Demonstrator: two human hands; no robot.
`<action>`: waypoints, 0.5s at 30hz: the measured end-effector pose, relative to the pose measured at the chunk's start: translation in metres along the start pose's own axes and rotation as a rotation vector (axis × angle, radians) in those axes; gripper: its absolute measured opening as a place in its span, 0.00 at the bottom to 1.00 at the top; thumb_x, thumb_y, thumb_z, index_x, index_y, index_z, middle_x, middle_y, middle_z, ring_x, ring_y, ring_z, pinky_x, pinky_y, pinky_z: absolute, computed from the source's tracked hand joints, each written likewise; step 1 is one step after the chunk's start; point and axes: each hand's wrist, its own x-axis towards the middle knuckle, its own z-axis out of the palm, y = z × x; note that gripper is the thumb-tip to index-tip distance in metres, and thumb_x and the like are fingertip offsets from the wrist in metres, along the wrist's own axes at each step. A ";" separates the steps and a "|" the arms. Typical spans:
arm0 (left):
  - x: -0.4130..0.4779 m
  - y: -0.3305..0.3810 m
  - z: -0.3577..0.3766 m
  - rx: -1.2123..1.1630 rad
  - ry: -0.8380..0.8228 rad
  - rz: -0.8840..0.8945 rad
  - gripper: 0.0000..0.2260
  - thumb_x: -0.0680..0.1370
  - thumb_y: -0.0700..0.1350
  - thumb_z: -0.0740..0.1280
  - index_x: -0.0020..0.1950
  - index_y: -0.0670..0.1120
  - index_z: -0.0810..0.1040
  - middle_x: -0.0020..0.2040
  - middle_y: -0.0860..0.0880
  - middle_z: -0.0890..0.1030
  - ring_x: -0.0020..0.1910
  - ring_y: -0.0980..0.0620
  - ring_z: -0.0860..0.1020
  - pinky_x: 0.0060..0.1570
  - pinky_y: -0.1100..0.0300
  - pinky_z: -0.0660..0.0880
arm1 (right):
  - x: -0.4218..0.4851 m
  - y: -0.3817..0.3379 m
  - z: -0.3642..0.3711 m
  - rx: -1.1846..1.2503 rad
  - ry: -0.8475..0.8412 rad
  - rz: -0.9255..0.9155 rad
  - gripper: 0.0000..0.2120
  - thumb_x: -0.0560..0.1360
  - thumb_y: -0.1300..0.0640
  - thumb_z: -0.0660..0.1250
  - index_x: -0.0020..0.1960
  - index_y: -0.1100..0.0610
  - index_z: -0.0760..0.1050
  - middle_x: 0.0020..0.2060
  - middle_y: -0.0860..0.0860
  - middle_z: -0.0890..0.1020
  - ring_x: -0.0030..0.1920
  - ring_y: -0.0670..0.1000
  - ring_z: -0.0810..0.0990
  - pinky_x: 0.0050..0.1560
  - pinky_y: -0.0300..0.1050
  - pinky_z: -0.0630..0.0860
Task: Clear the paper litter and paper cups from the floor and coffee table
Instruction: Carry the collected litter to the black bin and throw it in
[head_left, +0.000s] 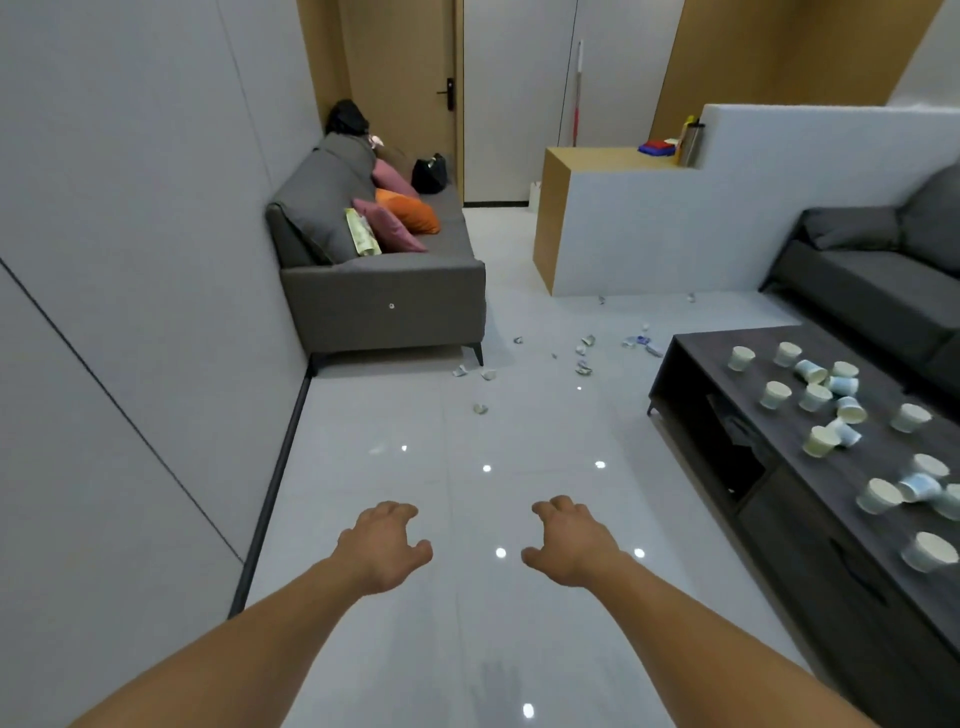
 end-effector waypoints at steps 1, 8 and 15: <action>0.014 0.003 -0.002 -0.005 -0.014 0.003 0.29 0.77 0.59 0.60 0.76 0.50 0.60 0.76 0.51 0.60 0.74 0.49 0.59 0.70 0.49 0.62 | 0.014 0.005 -0.005 -0.005 -0.019 0.011 0.35 0.77 0.42 0.63 0.78 0.53 0.56 0.74 0.53 0.61 0.71 0.56 0.63 0.67 0.53 0.69; 0.155 0.002 -0.029 -0.059 -0.090 -0.015 0.30 0.77 0.58 0.62 0.76 0.49 0.59 0.76 0.50 0.60 0.73 0.48 0.60 0.70 0.50 0.62 | 0.145 0.013 -0.042 -0.018 -0.054 0.042 0.35 0.76 0.42 0.63 0.77 0.53 0.57 0.72 0.53 0.63 0.70 0.56 0.65 0.65 0.52 0.70; 0.312 0.014 -0.101 -0.098 -0.091 0.042 0.31 0.76 0.58 0.61 0.76 0.50 0.59 0.76 0.49 0.60 0.74 0.47 0.59 0.70 0.51 0.62 | 0.284 0.008 -0.117 -0.004 -0.031 0.086 0.34 0.76 0.42 0.63 0.77 0.52 0.57 0.73 0.52 0.63 0.70 0.55 0.64 0.65 0.50 0.70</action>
